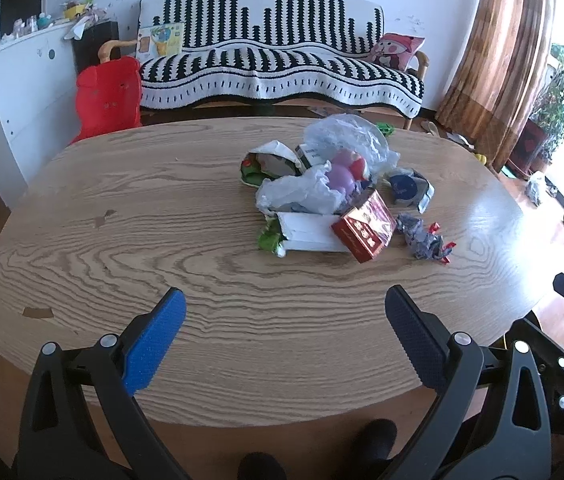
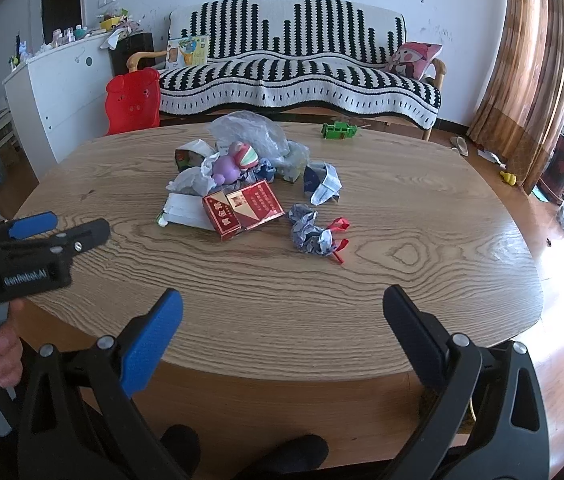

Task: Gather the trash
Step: 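Grasp the green paper bag with the left tool while the right tool grasps the silver foil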

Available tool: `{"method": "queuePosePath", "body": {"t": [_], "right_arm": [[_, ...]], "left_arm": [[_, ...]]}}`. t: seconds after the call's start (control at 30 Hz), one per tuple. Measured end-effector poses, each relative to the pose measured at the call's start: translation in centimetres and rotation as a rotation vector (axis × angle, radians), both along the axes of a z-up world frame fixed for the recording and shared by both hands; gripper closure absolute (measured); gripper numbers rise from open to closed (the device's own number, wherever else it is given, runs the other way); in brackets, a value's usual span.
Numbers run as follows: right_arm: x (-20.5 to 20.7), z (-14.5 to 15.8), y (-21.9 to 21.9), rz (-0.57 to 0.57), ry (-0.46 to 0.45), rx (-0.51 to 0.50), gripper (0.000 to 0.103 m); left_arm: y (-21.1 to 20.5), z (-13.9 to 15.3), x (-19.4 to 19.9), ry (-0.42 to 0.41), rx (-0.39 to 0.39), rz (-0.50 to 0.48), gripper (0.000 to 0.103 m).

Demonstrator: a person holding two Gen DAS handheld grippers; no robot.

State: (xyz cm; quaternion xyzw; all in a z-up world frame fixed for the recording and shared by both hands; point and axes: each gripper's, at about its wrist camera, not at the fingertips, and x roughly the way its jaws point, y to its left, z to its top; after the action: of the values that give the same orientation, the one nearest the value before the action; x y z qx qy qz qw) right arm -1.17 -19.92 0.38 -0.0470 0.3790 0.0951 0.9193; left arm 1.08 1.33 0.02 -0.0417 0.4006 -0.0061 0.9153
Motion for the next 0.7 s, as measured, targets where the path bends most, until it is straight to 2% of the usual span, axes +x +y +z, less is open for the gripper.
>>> {"method": "queuePosePath", "body": {"t": [0.2,0.33,0.5,0.57,0.7], "right_arm": [[2.6,0.8,-1.3,0.021,-0.004,0.042,0.006],[7.1,0.9,-1.6,0.045,0.017,0.07,0.006],[14.7,-1.0,-1.6,0.052,0.1,0.114,0.006],[17.7,-2.3,-1.8,0.035,0.13,0.129,0.006],[22.6,-5.4,-2.9,-0.013,0.21,0.18,0.006]], "left_arm": [[1.6,1.6,2.7,0.001,0.027,0.002,0.006],[2.4,2.0,7.7,0.018,0.059,-0.007,0.006],[3.8,-0.4,16.5,0.12,-0.04,-0.028,0.006],[3.8,-1.4,19.1,0.132,-0.06,-0.05,0.006],[3.8,-3.7,23.1,0.143,-0.038,-0.056,0.006]]}}
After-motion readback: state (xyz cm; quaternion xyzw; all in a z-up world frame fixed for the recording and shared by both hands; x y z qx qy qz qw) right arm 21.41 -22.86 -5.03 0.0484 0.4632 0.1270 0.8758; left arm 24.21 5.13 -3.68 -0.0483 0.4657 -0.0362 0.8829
